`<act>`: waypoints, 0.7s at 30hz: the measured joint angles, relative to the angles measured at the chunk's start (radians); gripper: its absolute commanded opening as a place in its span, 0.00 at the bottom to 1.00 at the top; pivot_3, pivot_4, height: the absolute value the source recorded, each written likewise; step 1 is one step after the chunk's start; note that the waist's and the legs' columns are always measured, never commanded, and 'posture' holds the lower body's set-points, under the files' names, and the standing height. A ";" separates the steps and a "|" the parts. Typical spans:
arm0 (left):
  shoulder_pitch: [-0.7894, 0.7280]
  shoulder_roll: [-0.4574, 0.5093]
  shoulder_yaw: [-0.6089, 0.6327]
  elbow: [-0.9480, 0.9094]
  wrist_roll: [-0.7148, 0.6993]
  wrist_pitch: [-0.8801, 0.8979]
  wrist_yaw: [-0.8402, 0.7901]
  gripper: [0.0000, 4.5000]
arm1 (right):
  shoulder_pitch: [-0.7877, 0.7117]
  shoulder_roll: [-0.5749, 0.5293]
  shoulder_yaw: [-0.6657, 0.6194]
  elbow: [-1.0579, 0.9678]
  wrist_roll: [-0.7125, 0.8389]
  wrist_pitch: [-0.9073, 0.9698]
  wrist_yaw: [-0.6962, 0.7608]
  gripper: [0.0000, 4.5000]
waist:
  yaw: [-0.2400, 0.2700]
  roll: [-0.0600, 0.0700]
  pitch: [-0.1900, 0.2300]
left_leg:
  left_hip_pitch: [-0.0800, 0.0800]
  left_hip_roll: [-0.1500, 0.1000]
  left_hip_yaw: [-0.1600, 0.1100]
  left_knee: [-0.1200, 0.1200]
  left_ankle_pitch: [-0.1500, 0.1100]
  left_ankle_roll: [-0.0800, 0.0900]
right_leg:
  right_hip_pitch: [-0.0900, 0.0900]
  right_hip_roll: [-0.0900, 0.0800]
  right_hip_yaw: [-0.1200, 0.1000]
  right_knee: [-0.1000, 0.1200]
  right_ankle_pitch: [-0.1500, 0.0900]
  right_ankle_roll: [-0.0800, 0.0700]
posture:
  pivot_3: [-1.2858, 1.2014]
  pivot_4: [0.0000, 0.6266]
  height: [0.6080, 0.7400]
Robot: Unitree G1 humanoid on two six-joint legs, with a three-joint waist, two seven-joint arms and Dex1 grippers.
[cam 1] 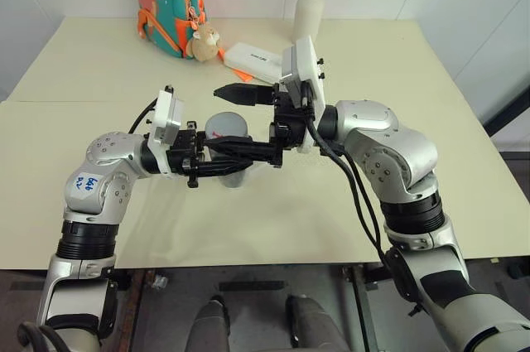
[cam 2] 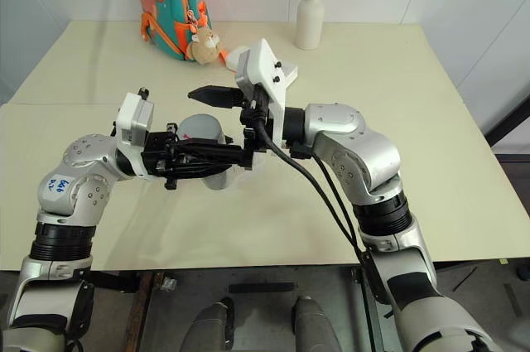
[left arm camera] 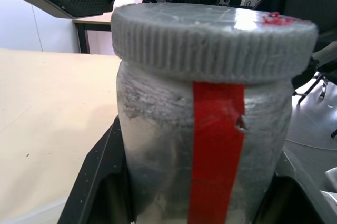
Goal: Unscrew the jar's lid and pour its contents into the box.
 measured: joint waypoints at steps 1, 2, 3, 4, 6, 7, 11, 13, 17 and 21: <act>0.000 -0.003 0.000 0.000 0.000 0.000 0.004 0.44 | 0.000 0.004 0.003 0.005 -0.006 -0.005 -0.001 1.00 | 0.000 0.000 0.000 | 0.000 0.000 0.000 0.000 0.000 0.000 | 0.000 0.000 0.000 0.000 0.000 0.000 | 0.52 0.24 1.00; 0.000 -0.004 0.000 0.000 0.000 0.000 0.008 0.44 | 0.000 0.012 0.005 0.013 -0.007 -0.012 -0.004 1.00 | -0.001 0.000 0.000 | 0.000 0.000 0.000 0.000 0.000 0.000 | 0.000 0.000 0.000 0.000 0.000 0.000 | 0.52 0.24 1.00; 0.000 -0.005 0.000 -0.001 0.000 0.000 0.013 0.44 | 0.000 0.022 0.006 0.022 -0.010 -0.017 -0.009 1.00 | -0.002 0.000 0.000 | 0.000 0.000 0.000 0.000 0.000 0.000 | 0.000 0.000 0.000 0.000 0.000 0.000 | 0.52 0.24 1.00; 0.002 -0.005 0.000 -0.006 0.000 0.001 0.016 0.44 | 0.000 0.029 0.010 0.033 -0.018 -0.021 -0.013 1.00 | -0.001 0.000 0.000 | 0.000 0.000 0.000 0.000 0.000 0.000 | 0.000 0.000 0.000 0.000 0.000 0.000 | 0.52 0.24 1.00; 0.008 -0.006 0.000 -0.020 0.000 0.002 0.021 0.44 | 0.000 0.039 0.015 0.052 -0.028 -0.032 -0.017 1.00 | -0.001 0.000 0.000 | 0.000 0.000 0.000 0.000 0.000 0.000 | 0.000 0.000 0.000 0.000 0.000 0.000 | 0.52 0.24 1.00; 0.009 -0.006 0.000 -0.020 0.000 0.003 0.024 0.44 | -0.001 0.042 0.015 0.060 -0.029 -0.038 -0.018 1.00 | 0.000 0.000 0.000 | 0.000 0.000 0.000 0.000 0.000 0.000 | 0.000 0.000 0.000 0.000 0.000 0.000 | 0.52 0.24 1.00; 0.012 -0.005 0.006 -0.020 0.000 0.010 0.034 0.44 | -0.005 0.054 0.015 0.081 -0.045 -0.061 -0.017 1.00 | 0.000 0.000 0.000 | 0.000 0.000 0.000 0.000 0.000 0.000 | 0.000 0.000 0.000 0.000 0.000 0.000 | 0.52 0.24 1.00; 0.012 -0.005 0.009 -0.020 0.000 0.010 0.039 0.44 | -0.012 0.054 0.015 0.090 -0.049 -0.071 -0.014 1.00 | 0.000 0.000 0.000 | 0.000 0.000 0.000 0.000 0.000 0.000 | 0.000 0.000 0.000 0.000 0.000 0.000 | 0.52 0.24 1.00; 0.022 -0.004 0.009 -0.024 0.000 0.010 0.047 0.44 | -0.014 0.025 0.015 0.107 -0.046 -0.097 0.025 1.00 | 0.001 0.000 0.000 | 0.000 0.000 0.000 0.000 0.000 0.000 | 0.000 0.000 0.000 0.000 0.000 0.000 | 0.52 0.24 1.00; 0.040 -0.003 0.011 -0.025 0.000 0.010 0.066 0.44 | -0.007 -0.051 0.007 0.110 -0.036 -0.124 0.078 1.00 | 0.001 0.000 0.000 | 0.000 0.000 0.000 0.000 0.000 0.000 | 0.000 0.000 0.000 0.000 0.000 0.000 | 0.52 0.24 1.00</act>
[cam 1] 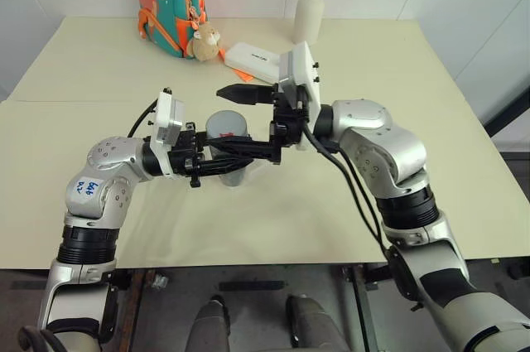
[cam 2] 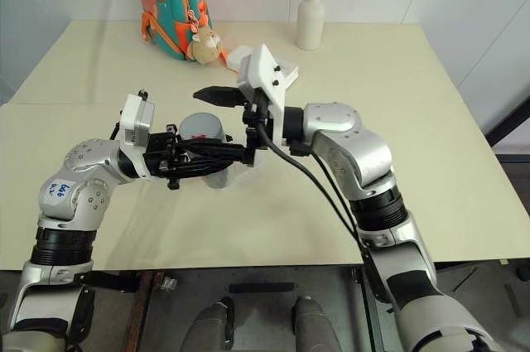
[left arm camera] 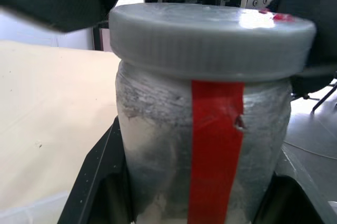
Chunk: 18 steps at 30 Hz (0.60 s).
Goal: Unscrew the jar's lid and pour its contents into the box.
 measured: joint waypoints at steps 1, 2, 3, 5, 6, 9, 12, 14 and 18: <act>0.006 0.001 0.001 0.000 0.000 0.001 0.005 0.44 | 0.006 -0.020 -0.005 0.001 0.005 -0.003 0.013 1.00 | 0.000 0.000 0.000 | 0.000 0.000 0.000 0.000 0.000 0.000 | 0.000 0.000 0.000 0.000 0.000 0.000 | 0.52 0.24 1.00; 0.010 0.001 0.003 0.000 0.000 0.002 0.007 0.44 | 0.011 -0.035 -0.014 0.001 0.013 -0.003 0.022 1.00 | -0.001 0.000 0.000 | 0.000 0.000 0.000 0.000 0.000 0.000 | 0.000 0.000 0.000 0.000 0.000 0.000 | 0.52 0.24 1.00; 0.012 0.005 0.009 0.000 0.000 0.002 0.008 0.44 | 0.020 -0.063 -0.034 0.001 0.017 -0.003 0.029 1.00 | 0.000 0.000 0.000 | 0.000 0.000 0.000 0.000 0.000 0.000 | 0.000 0.000 0.000 0.000 0.000 0.000 | 0.52 0.24 1.00; 0.018 0.017 0.014 -0.030 -0.003 0.000 -0.006 0.44 | 0.035 -0.135 -0.105 0.034 0.011 -0.001 0.019 1.00 | 0.003 0.000 0.000 | -0.001 0.000 0.000 0.000 0.000 0.000 | 0.000 0.000 0.000 -0.001 0.000 0.000 | 0.52 0.24 1.00; 0.020 0.021 0.019 -0.042 -0.006 -0.001 -0.010 0.44 | 0.046 -0.165 -0.138 0.045 0.012 0.002 0.018 1.00 | 0.005 0.000 0.000 | -0.001 0.000 0.000 0.000 0.000 0.000 | 0.000 0.000 0.000 -0.001 0.000 0.000 | 0.52 0.24 1.00; 0.026 0.022 0.031 -0.046 -0.006 -0.001 -0.009 0.44 | 0.067 -0.194 -0.168 0.037 0.024 0.022 0.025 1.00 | -0.001 0.000 0.000 | 0.000 0.000 0.000 0.000 0.000 0.000 | 0.000 0.000 0.000 -0.001 0.000 0.000 | 0.52 0.24 1.00; 0.027 0.022 0.031 -0.046 -0.007 0.005 -0.014 0.44 | 0.101 -0.193 -0.175 0.003 0.062 0.055 0.032 1.00 | -0.006 0.001 0.001 | 0.000 0.001 0.000 -0.001 0.000 0.000 | 0.000 0.001 0.001 -0.001 0.000 0.000 | 0.52 0.24 1.00; 0.027 0.021 0.029 -0.046 -0.007 0.005 -0.015 0.44 | 0.099 -0.166 -0.175 -0.018 0.078 0.069 0.023 1.00 | -0.006 0.002 0.001 | 0.000 0.001 0.000 0.000 0.000 0.000 | 0.000 0.001 0.001 0.000 0.000 0.000 | 0.52 0.24 1.00; 0.026 0.012 0.020 -0.044 -0.006 0.004 -0.015 0.44 | 0.060 -0.081 -0.151 -0.050 0.100 0.087 -0.012 1.00 | -0.004 0.002 0.001 | 0.000 0.000 0.000 0.001 0.000 0.000 | 0.000 0.001 0.001 0.001 0.000 0.000 | 0.52 0.24 1.00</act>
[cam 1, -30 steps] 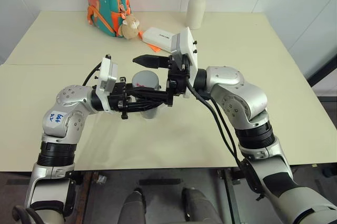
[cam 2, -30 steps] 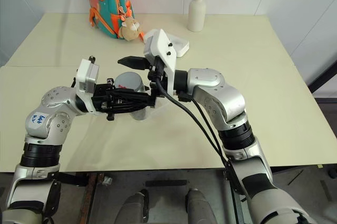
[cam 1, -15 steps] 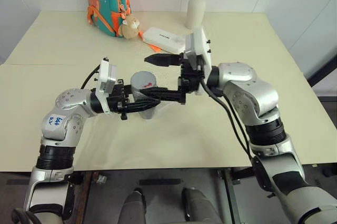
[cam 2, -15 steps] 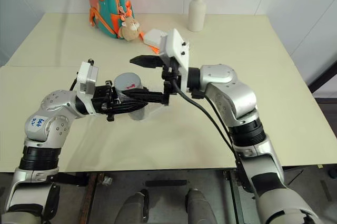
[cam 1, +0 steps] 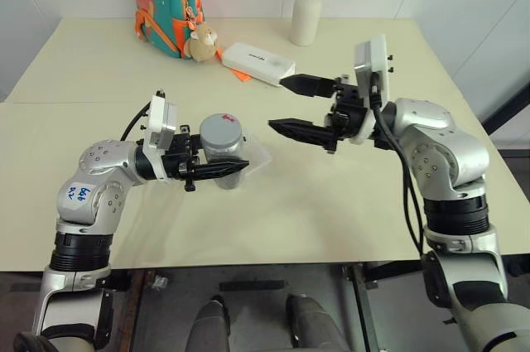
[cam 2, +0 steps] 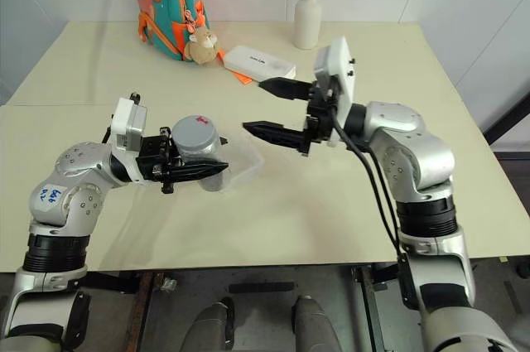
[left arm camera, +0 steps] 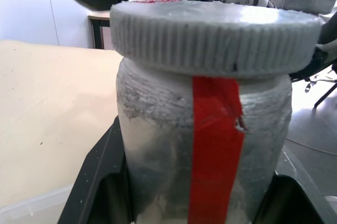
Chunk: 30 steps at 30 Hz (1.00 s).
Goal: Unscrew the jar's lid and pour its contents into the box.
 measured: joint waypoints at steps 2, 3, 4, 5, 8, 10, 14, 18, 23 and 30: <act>-0.004 -0.004 -0.008 0.004 0.000 0.000 -0.001 0.44 | -0.020 0.047 0.014 -0.012 0.001 0.005 -0.024 1.00 | 0.002 0.000 0.000 | 0.000 0.000 0.000 0.000 0.000 0.000 | 0.000 0.000 0.000 0.000 0.000 0.000 | 0.52 0.24 1.00; -0.007 -0.005 -0.014 0.008 0.001 -0.001 -0.002 0.44 | -0.027 0.070 0.028 -0.024 0.000 0.008 -0.040 1.00 | 0.003 0.000 0.000 | 0.000 0.000 0.000 0.000 0.000 0.000 | 0.000 0.000 0.000 0.000 0.000 0.000 | 0.52 0.24 1.00; -0.012 -0.005 -0.016 0.012 0.002 -0.002 -0.002 0.44 | -0.032 0.087 0.042 -0.029 0.000 0.013 -0.053 1.00 | 0.003 0.000 0.000 | 0.000 0.000 0.000 0.000 0.000 0.000 | 0.000 0.000 0.000 0.000 0.000 0.000 | 0.52 0.24 1.00; -0.018 -0.005 -0.016 0.014 0.004 -0.003 -0.002 0.44 | -0.036 0.106 0.053 -0.031 -0.001 0.024 -0.068 1.00 | 0.004 0.000 0.000 | 0.000 0.000 0.000 0.000 0.000 0.000 | 0.000 0.000 0.000 0.000 0.000 0.000 | 0.52 0.24 1.00; -0.023 -0.005 -0.016 0.015 0.005 -0.005 -0.001 0.44 | -0.036 0.134 0.082 -0.032 -0.005 0.041 -0.102 1.00 | 0.004 0.000 0.000 | 0.000 0.000 0.000 0.000 0.000 0.000 | 0.000 0.000 0.000 0.000 0.000 0.000 | 0.52 0.24 1.00; -0.023 -0.005 -0.017 0.018 0.007 -0.005 0.000 0.44 | -0.036 0.150 0.097 -0.040 -0.010 0.047 -0.115 1.00 | 0.004 0.000 0.000 | -0.001 0.000 0.000 0.000 0.000 0.000 | 0.000 0.000 0.000 0.000 0.000 0.000 | 0.52 0.24 1.00; -0.023 -0.008 -0.018 0.019 0.007 -0.005 0.001 0.44 | -0.037 0.170 0.127 -0.048 -0.026 0.051 -0.130 1.00 | 0.003 0.000 0.000 | -0.001 0.000 0.000 0.000 0.000 0.000 | -0.001 0.000 0.000 0.001 0.000 0.000 | 0.52 0.24 1.00; -0.023 -0.011 -0.021 0.019 0.007 -0.006 0.001 0.44 | -0.055 0.178 0.142 -0.044 -0.049 0.049 -0.141 1.00 | 0.003 0.000 0.000 | -0.001 0.000 0.000 0.000 0.000 0.000 | -0.001 0.000 0.000 0.001 0.000 0.000 | 0.52 0.24 1.00; -0.026 -0.012 -0.021 0.046 0.008 -0.019 0.004 0.44 | -0.058 0.177 0.163 -0.047 -0.064 0.055 -0.142 1.00 | 0.003 0.000 0.000 | -0.001 0.000 0.000 0.000 0.000 0.000 | -0.001 0.000 0.000 0.001 0.000 0.000 | 0.52 0.24 1.00; -0.026 -0.013 -0.022 0.045 0.008 -0.024 0.014 0.44 | -0.058 0.153 0.161 -0.036 -0.082 0.054 -0.138 1.00 | 0.003 0.000 0.000 | -0.001 0.000 0.000 0.000 0.000 0.000 | -0.001 0.000 0.000 0.001 0.000 0.000 | 0.52 0.24 1.00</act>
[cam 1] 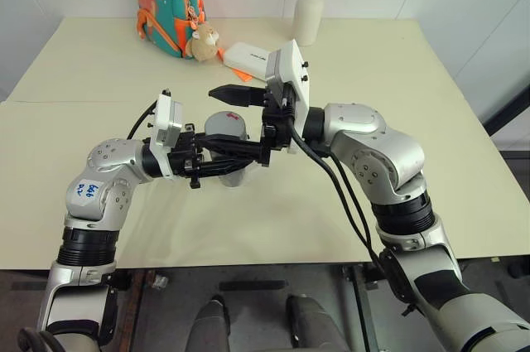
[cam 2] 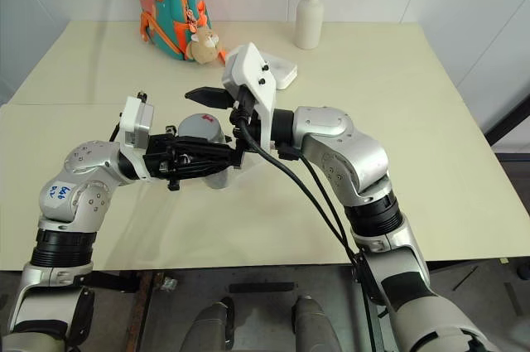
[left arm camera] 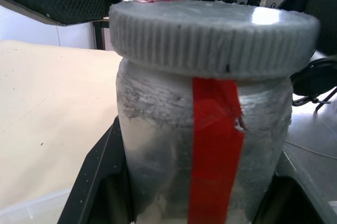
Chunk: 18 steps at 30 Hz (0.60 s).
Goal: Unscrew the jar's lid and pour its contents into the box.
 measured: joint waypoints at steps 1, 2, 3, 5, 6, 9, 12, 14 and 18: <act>0.000 0.000 0.000 0.000 0.000 0.000 0.003 0.44 | 0.000 -0.005 0.000 0.002 -0.001 -0.003 0.005 1.00 | 0.000 0.000 0.000 | 0.000 0.000 0.000 0.000 0.000 0.000 | 0.000 0.000 0.000 0.000 0.000 0.000 | 0.52 0.24 1.00; 0.000 -0.001 0.000 0.000 0.000 0.000 0.004 0.44 | 0.000 -0.010 0.000 0.006 -0.002 -0.006 0.011 1.00 | 0.000 0.000 0.000 | 0.000 0.000 0.000 0.000 0.000 0.000 | 0.000 0.000 0.000 0.000 0.000 0.000 | 0.52 0.24 1.00; 0.000 -0.002 -0.001 0.000 0.000 0.000 0.005 0.44 | 0.000 -0.013 -0.001 0.009 -0.003 -0.007 0.015 1.00 | 0.000 0.000 0.000 | 0.000 0.000 0.000 0.000 0.000 0.000 | 0.000 0.000 0.000 0.000 0.000 0.000 | 0.52 0.24 1.00; 0.000 -0.005 -0.001 0.000 0.000 -0.001 0.006 0.44 | 0.003 -0.020 -0.003 0.013 0.001 -0.008 0.026 1.00 | 0.000 0.000 0.000 | 0.000 0.000 0.000 0.000 0.000 0.000 | 0.000 0.000 0.000 0.000 0.000 0.000 | 0.52 0.24 1.00; 0.000 -0.006 -0.001 0.000 0.000 -0.001 0.006 0.44 | 0.007 -0.029 -0.005 0.015 0.005 -0.009 0.035 1.00 | 0.000 0.000 0.000 | 0.000 0.000 0.000 0.000 0.000 0.000 | 0.000 0.000 0.000 0.000 0.000 0.000 | 0.52 0.24 1.00; 0.000 -0.007 -0.001 0.000 0.000 -0.001 0.015 0.44 | 0.018 -0.053 -0.018 0.019 0.016 -0.012 0.061 1.00 | 0.000 0.000 0.000 | -0.001 0.000 0.000 0.000 0.000 0.000 | 0.000 0.000 0.000 -0.001 0.000 0.000 | 0.52 0.24 1.00; 0.000 -0.007 -0.001 0.000 0.000 -0.001 0.018 0.44 | 0.020 -0.062 -0.026 0.029 0.023 -0.016 0.078 1.00 | -0.001 0.000 0.000 | 0.000 0.000 0.000 0.000 0.000 0.000 | 0.000 0.000 0.000 0.000 0.000 0.000 | 0.52 0.24 1.00; 0.000 -0.007 -0.001 0.000 0.000 -0.001 0.018 0.44 | 0.020 -0.066 -0.026 0.035 0.024 -0.025 0.086 1.00 | -0.001 0.000 0.000 | 0.000 0.000 0.000 0.000 0.000 0.000 | 0.000 0.000 0.000 0.000 0.000 0.000 | 0.52 0.24 1.00; 0.000 -0.005 0.000 0.000 0.000 -0.001 0.024 0.44 | 0.020 -0.096 -0.039 0.044 0.037 -0.030 0.117 1.00 | 0.001 0.000 0.000 | -0.001 0.000 0.000 0.000 0.000 0.000 | 0.000 0.000 0.000 -0.001 0.000 0.000 | 0.52 0.24 1.00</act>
